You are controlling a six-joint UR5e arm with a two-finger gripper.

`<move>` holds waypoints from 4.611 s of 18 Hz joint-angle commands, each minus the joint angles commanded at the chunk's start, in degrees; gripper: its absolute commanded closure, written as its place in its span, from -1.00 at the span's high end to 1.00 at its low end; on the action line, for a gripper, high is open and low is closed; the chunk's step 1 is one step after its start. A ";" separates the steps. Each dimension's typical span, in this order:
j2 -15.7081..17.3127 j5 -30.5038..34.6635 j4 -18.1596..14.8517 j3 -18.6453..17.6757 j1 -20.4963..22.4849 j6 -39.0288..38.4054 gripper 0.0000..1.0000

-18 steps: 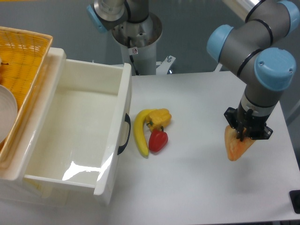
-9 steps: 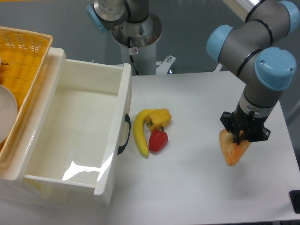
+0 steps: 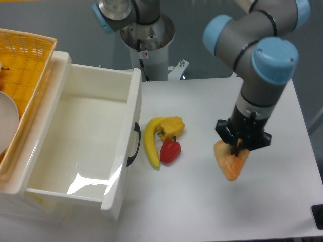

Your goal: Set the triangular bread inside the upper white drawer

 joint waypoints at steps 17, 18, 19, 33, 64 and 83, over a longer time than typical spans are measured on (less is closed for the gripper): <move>10.73 -12.32 1.67 -5.80 -11.87 -14.77 -1.00; 10.73 -12.32 1.67 -5.89 -12.83 -15.04 -1.00; 10.73 -12.14 1.67 -5.89 -13.88 -15.13 -1.00; 10.03 -9.51 2.55 -11.52 -20.39 -16.09 -0.66; 9.06 3.42 11.34 -8.97 -7.48 -3.81 1.00; -4.64 12.81 10.99 -11.61 4.30 29.51 1.00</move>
